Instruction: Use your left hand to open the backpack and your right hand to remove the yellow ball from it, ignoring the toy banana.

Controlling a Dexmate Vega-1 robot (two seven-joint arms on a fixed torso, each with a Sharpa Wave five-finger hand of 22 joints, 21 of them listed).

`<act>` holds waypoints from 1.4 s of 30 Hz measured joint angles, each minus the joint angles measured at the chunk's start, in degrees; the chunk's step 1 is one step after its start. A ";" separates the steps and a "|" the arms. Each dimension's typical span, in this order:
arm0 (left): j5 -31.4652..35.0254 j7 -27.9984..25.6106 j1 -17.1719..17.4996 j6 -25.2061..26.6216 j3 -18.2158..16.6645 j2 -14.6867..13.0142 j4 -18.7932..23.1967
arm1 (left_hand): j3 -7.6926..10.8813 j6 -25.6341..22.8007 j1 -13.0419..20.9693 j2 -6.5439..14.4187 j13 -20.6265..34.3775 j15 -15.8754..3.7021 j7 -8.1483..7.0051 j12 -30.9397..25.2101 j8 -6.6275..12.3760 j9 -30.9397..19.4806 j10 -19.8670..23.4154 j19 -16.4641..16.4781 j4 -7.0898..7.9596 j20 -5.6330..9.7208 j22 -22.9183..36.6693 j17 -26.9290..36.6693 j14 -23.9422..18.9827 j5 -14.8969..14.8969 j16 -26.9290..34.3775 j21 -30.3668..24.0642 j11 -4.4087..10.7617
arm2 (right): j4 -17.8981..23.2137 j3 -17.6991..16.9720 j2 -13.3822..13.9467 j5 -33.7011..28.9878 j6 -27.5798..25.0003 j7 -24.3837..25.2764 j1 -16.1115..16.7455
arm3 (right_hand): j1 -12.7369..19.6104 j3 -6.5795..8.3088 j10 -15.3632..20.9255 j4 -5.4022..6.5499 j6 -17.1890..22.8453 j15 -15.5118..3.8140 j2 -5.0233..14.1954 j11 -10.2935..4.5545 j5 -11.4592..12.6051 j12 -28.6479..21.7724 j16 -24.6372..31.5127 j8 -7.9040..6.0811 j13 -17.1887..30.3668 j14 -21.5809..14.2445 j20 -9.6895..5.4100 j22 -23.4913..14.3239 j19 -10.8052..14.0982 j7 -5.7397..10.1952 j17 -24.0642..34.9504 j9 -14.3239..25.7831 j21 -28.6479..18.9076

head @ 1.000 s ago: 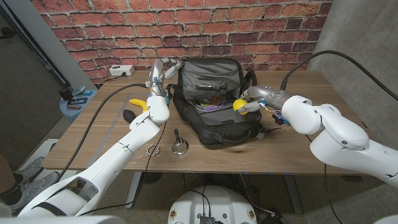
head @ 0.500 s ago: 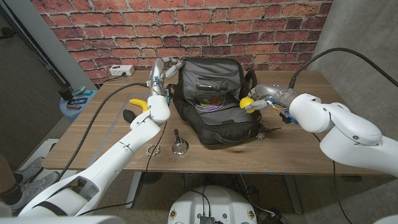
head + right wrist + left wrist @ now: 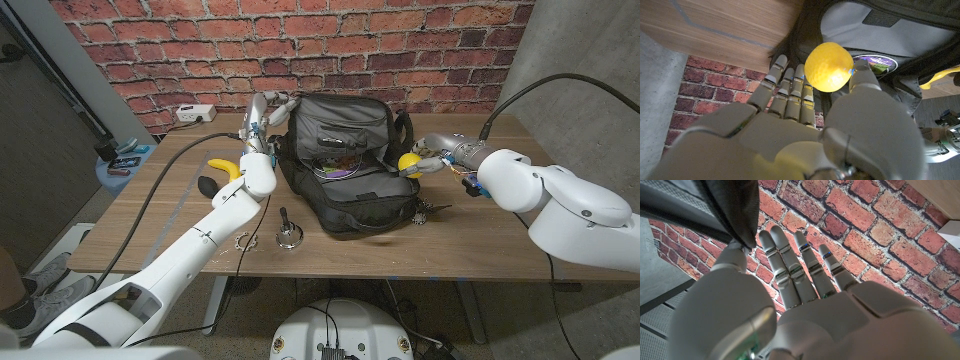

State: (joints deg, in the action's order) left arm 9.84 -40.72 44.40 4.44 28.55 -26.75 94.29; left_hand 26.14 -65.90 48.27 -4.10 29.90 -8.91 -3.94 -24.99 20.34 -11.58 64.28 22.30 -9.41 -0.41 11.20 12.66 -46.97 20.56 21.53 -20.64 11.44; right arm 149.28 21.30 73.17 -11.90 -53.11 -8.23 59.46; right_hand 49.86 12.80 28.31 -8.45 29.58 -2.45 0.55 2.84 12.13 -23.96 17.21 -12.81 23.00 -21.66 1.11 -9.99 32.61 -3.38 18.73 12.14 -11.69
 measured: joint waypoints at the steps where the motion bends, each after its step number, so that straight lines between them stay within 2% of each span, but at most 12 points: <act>1: 0.03 0.02 0.00 0.06 0.04 0.01 0.04 | 0.00 0.00 0.00 0.00 0.00 0.00 0.00 0.00 0.00 0.00 0.00 0.00 0.00 0.00 0.00 0.00 0.00 0.00 0.00 0.00 0.00 | -0.05 -0.18 0.13 0.20 -0.02 0.18 0.13 | 0.00 0.00 0.00 0.00 0.00 0.00 0.00 0.00 0.00 0.00 0.00 0.00 0.00 0.00 0.00 0.00 0.00 0.00 0.03 0.00 0.00; 16: 0.59 0.71 0.01 0.85 0.91 0.22 1.28 | 0.00 0.00 0.00 0.00 0.12 0.00 0.00 0.21 -0.27 0.00 0.31 0.00 0.00 0.00 0.00 -0.01 0.00 0.00 -0.40 0.00 -0.31 | -1.56 -5.02 3.42 7.65 -0.03 7.84 3.96 | -0.01 -0.24 0.14 0.24 0.31 0.01 0.00 -0.14 0.00 -0.41 0.45 0.10 0.29 0.01 0.00 0.00 0.00 0.31 0.30 -0.04 0.00; 27: 0.41 2.36 0.52 1.41 1.54 0.47 3.02 | -0.24 0.00 0.00 0.00 0.26 0.00 0.00 0.44 -0.27 0.01 0.63 0.00 0.25 0.00 0.00 -0.01 0.00 0.00 -0.40 0.00 0.01 | -3.61 -9.28 5.89 12.30 2.32 12.38 7.62 | 0.00 -0.24 0.22 0.24 0.31 0.01 -0.01 -0.22 0.00 -0.63 0.45 0.18 0.55 -0.59 0.00 0.00 0.00 0.31 0.56 0.01 0.00; 33: -0.01 3.16 0.75 1.67 1.73 0.50 3.83 | -0.24 0.00 0.00 0.00 0.26 0.00 0.00 0.45 -0.27 0.00 0.63 0.00 0.25 0.00 0.00 -0.01 0.00 0.00 -0.40 0.00 0.01 | -4.91 -10.68 6.73 13.93 3.95 14.02 8.86 | 0.31 -0.55 0.21 -0.08 0.54 0.01 -0.33 -0.21 0.00 -0.75 0.45 0.18 0.67 -0.59 0.00 0.00 0.00 0.54 0.79 0.01 0.00; 42: -1.19 5.58 1.28 1.93 2.00 0.16 5.67 | -0.48 0.00 0.00 0.00 0.26 0.16 0.00 0.45 -0.27 0.00 0.62 0.00 0.01 0.00 0.00 -0.01 0.16 0.01 -0.40 0.00 0.00 | -6.42 -10.93 7.00 15.15 5.67 15.34 8.90 | 0.62 -0.55 0.52 -0.08 0.60 0.01 -0.13 -0.52 0.00 -0.84 0.45 0.23 0.80 -0.59 -0.31 0.00 0.31 0.61 0.83 -0.01 0.00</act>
State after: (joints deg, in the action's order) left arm 8.65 -35.14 45.67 6.37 30.55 -26.59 99.96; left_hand 25.66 -65.89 48.27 -4.10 30.15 -8.75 -3.94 -24.54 20.07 -11.57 64.90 22.30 -9.40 -0.41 11.20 12.64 -46.81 20.57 21.13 -20.64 11.45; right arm 142.86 10.37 80.17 3.25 -47.44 7.11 68.36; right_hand 50.48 12.25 28.83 -8.53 30.19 -2.44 0.41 2.32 12.13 -24.80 17.66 -12.58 23.79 -22.24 0.80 -9.99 32.92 -2.77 19.56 12.12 -11.69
